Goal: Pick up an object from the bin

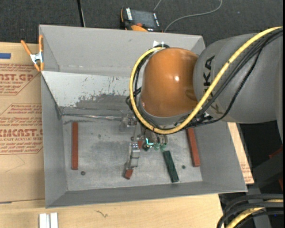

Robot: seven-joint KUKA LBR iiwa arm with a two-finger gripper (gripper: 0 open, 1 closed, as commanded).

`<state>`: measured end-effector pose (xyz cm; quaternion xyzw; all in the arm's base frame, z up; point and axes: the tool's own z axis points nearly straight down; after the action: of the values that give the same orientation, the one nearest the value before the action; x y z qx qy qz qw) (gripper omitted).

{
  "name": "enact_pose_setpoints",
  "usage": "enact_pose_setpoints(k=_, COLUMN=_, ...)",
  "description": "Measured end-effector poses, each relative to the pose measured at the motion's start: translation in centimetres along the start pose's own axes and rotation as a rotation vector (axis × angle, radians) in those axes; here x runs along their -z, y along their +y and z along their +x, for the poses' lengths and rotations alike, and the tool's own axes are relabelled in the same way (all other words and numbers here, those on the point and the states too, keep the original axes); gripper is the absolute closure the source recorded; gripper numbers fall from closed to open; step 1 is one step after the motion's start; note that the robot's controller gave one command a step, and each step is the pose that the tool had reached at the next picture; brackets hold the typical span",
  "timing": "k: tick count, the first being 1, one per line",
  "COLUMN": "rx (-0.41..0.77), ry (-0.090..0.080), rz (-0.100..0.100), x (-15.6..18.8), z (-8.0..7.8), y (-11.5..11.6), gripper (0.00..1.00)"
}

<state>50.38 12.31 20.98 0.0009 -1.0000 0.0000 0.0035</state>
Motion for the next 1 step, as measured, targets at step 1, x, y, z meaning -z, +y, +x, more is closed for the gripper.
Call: enact_pose_setpoints(k=1, rx=0.210, ry=-0.001, rz=0.001, x=-8.53, z=0.58, y=-8.79, gripper=0.00)
